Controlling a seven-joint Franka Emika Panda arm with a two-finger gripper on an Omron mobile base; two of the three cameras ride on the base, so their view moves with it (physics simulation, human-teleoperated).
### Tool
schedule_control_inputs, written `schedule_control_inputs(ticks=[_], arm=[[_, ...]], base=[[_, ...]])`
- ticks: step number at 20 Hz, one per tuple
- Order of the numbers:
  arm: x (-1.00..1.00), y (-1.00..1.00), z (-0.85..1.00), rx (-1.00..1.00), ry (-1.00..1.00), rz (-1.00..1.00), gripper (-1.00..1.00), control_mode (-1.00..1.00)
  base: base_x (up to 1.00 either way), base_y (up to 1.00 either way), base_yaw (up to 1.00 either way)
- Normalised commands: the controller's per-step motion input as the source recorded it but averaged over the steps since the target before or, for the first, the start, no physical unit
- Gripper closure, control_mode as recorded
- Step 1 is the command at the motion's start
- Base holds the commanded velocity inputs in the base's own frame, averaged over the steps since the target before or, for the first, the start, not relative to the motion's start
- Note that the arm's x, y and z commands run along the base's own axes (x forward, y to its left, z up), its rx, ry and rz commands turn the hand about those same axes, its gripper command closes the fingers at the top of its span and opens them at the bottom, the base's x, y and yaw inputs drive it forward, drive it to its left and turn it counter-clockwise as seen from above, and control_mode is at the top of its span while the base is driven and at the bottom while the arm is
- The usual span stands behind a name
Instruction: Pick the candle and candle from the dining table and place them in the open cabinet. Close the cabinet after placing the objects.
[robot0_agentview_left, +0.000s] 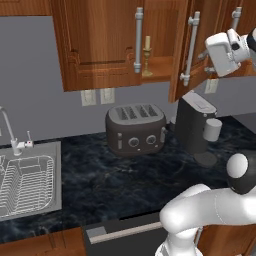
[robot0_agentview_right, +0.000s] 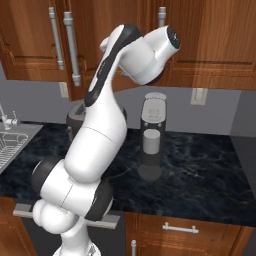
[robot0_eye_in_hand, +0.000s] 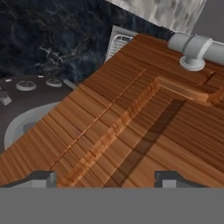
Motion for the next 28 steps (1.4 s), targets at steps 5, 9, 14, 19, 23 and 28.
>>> schedule_control_inputs(ticks=[5,9,14,19,23,28], arm=[[0.4,0.32,0.0,0.0,-0.06,0.0,-1.0,-1.0],[0.42,0.33,0.0,0.0,-0.04,0.0,-1.0,-1.0],[0.44,0.33,0.0,0.0,-0.03,0.0,-1.0,-1.0],[0.45,0.32,0.0,0.0,-0.03,0.0,-1.0,-1.0],[0.46,0.36,0.0,0.0,-0.03,0.0,-1.0,-1.0],[0.46,0.39,0.0,0.0,-0.02,0.0,-1.0,-1.0]], base=[[0.0,0.0,0.0],[0.0,0.0,0.0],[0.0,0.0,0.0],[0.0,0.0,0.0],[0.0,0.0,0.0],[0.0,0.0,0.0]])
